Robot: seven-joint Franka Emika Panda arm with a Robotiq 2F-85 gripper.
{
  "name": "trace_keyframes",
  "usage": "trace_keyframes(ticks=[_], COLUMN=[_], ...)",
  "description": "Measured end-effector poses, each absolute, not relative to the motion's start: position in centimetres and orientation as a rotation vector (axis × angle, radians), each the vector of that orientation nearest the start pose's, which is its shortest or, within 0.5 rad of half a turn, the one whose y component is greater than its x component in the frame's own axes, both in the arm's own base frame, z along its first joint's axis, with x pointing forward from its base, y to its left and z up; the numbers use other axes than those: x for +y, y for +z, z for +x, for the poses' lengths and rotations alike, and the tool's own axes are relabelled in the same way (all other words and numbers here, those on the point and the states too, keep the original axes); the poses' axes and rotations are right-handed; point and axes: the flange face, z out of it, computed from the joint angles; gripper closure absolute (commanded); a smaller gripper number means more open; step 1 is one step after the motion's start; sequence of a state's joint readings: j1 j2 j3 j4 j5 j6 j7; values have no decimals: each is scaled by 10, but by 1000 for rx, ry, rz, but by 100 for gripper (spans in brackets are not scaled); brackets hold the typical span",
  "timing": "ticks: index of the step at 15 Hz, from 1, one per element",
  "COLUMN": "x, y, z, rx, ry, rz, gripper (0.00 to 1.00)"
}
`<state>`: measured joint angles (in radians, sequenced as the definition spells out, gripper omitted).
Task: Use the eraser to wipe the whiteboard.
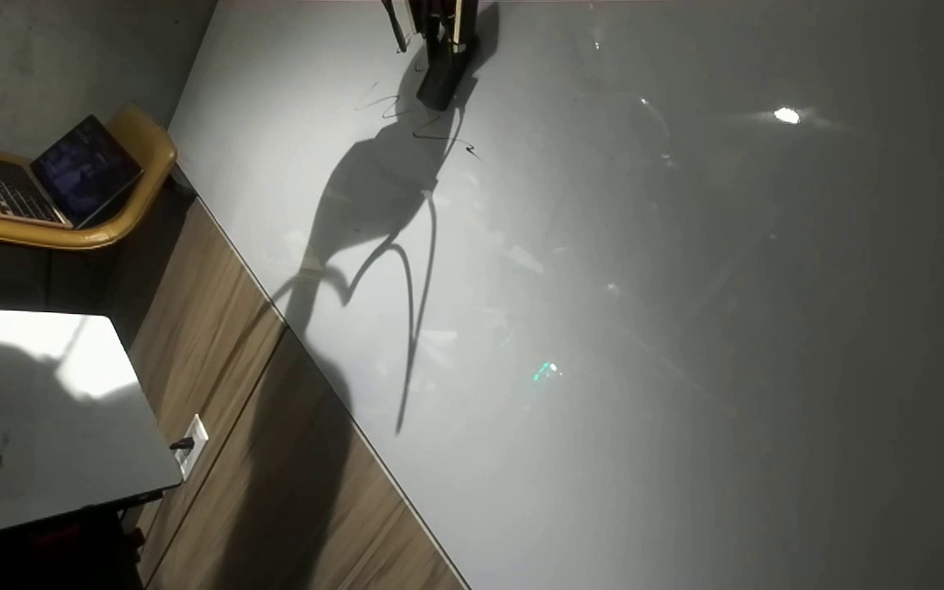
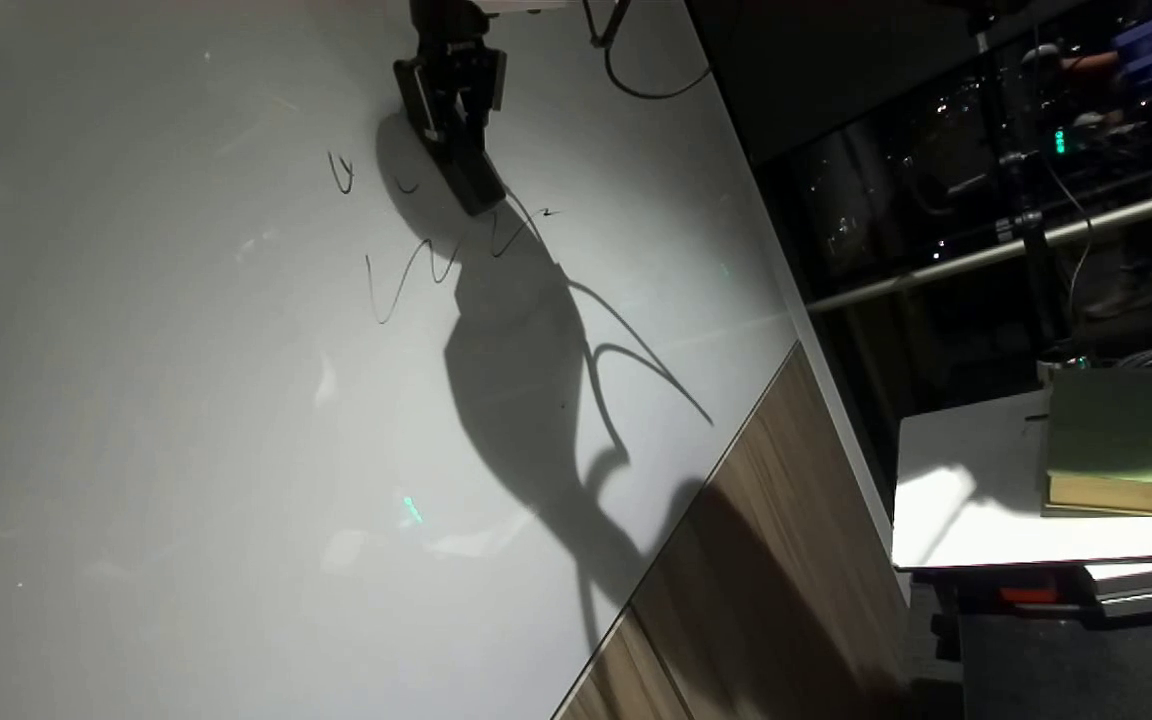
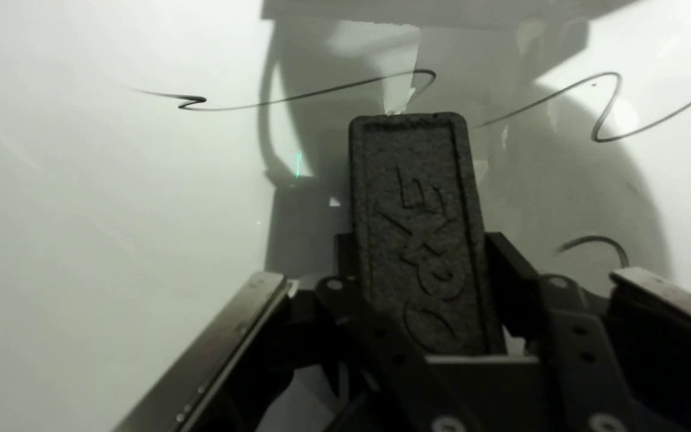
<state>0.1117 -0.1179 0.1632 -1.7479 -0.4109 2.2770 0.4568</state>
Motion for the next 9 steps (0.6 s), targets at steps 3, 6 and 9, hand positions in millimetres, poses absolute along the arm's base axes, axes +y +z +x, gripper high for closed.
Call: trace_keyframes(ticks=[3,6,9], x=[180,223,255], y=[676,664,657], z=[547,545,546], rx=[-28,-96,-147], ry=[-1192,-1197,-1199], rz=[-3057,-3026,-3008], gripper=[71,71,71])
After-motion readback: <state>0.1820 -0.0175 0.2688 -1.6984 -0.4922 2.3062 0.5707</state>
